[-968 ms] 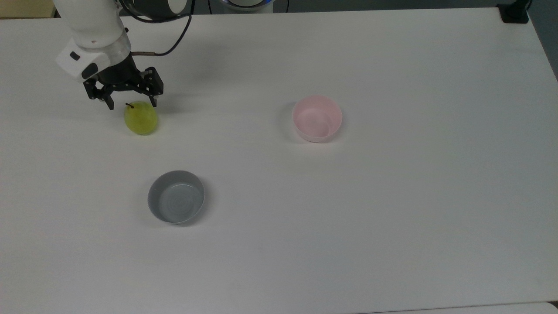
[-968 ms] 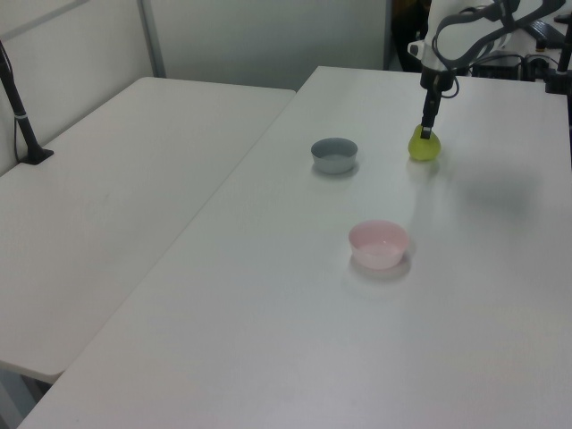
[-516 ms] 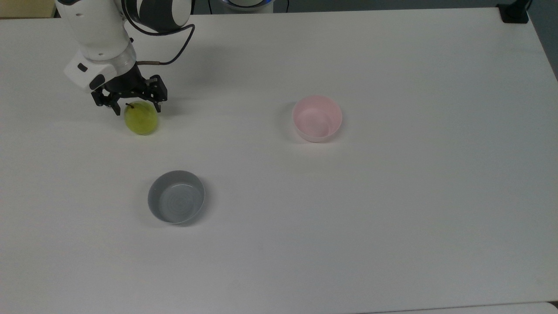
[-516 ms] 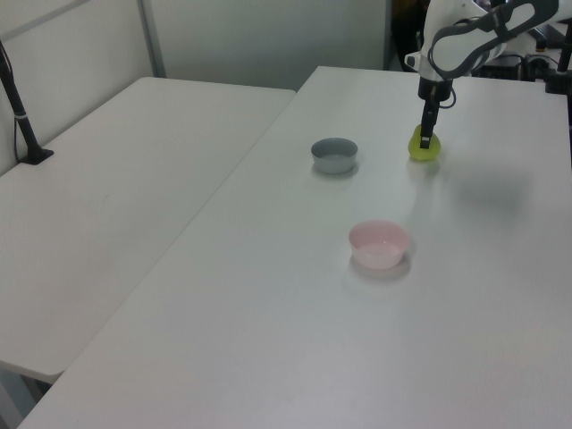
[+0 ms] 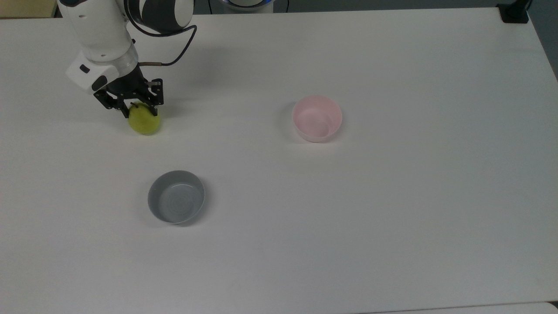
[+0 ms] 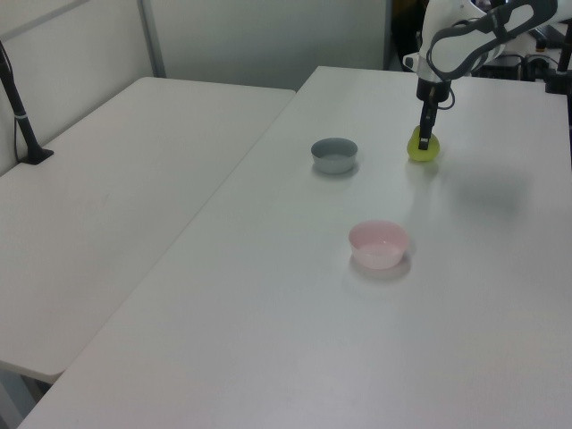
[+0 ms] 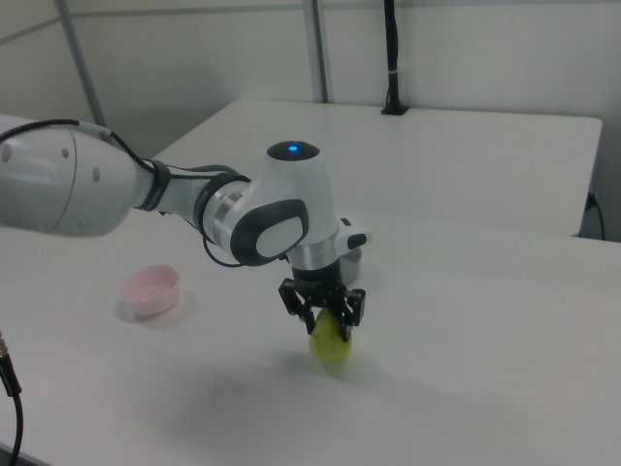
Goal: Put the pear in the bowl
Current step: 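Close the gripper around the pear's body, then lift the grasped pear up off the table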
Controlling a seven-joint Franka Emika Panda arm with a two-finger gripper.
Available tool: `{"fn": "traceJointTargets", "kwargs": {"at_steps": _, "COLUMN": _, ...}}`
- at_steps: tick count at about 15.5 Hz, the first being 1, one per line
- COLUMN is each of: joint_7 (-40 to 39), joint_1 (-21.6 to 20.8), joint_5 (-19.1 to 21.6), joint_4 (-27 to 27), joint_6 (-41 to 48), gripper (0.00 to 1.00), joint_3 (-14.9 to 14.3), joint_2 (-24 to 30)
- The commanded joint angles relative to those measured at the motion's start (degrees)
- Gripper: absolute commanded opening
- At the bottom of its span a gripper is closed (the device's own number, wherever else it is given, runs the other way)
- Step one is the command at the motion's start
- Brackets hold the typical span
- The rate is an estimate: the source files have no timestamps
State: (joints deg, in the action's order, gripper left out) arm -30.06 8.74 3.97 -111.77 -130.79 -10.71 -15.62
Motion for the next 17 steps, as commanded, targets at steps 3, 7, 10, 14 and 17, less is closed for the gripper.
{"fn": "traceJointTargets", "kwargs": {"at_steps": 3, "joint_7": 1.2, "joint_1": -0.9, "joint_5": -4.0, "joint_4": 4.8, "joint_6": 14.1, "gripper": 0.10, "joint_3": 0.0, "joint_2": 7.5}}
{"fn": "traceJointTargets", "kwargs": {"at_steps": 7, "joint_7": 4.4, "joint_1": -1.0, "joint_5": -4.1, "joint_4": 7.9, "joint_6": 18.5, "gripper": 0.11, "joint_3": 1.6, "joint_2": 10.5}}
{"fn": "traceJointTargets", "kwargs": {"at_steps": 10, "joint_7": 4.9, "joint_1": -1.1, "joint_5": -4.0, "joint_4": 11.4, "joint_6": 25.1, "gripper": 0.11, "joint_3": 1.7, "joint_2": 12.0}}
{"fn": "traceJointTargets", "kwargs": {"at_steps": 14, "joint_7": 9.4, "joint_1": -2.8, "joint_5": -3.4, "joint_4": 16.8, "joint_6": 32.1, "gripper": 0.11, "joint_3": 1.7, "joint_2": 12.7}}
{"fn": "traceJointTargets", "kwargs": {"at_steps": 17, "joint_7": 12.6, "joint_1": -6.4, "joint_5": -3.4, "joint_4": 16.8, "joint_6": 32.3, "gripper": 0.11, "joint_3": 1.2, "joint_2": 14.8}}
